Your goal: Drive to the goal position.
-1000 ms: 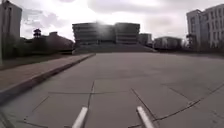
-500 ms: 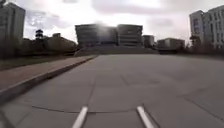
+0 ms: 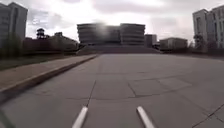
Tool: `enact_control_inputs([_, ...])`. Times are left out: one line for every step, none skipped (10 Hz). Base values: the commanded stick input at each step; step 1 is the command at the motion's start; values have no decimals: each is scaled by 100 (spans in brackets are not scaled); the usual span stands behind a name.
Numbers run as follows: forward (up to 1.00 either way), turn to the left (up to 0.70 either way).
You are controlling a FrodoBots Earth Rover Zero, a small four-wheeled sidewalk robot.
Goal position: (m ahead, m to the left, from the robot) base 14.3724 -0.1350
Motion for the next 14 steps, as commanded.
enact_control_inputs([100, 0])
enact_control_inputs([100, 0])
enact_control_inputs([100, 0])
enact_control_inputs([100, 0])
enact_control_inputs([100, 0])
enact_control_inputs([100, 0])
enact_control_inputs([100, 0])
enact_control_inputs([100, 0])
enact_control_inputs([100, -7])
enact_control_inputs([100, -27])
enact_control_inputs([100, -27])
enact_control_inputs([100, -27])
enact_control_inputs([100, -27])
enact_control_inputs([100, -27])
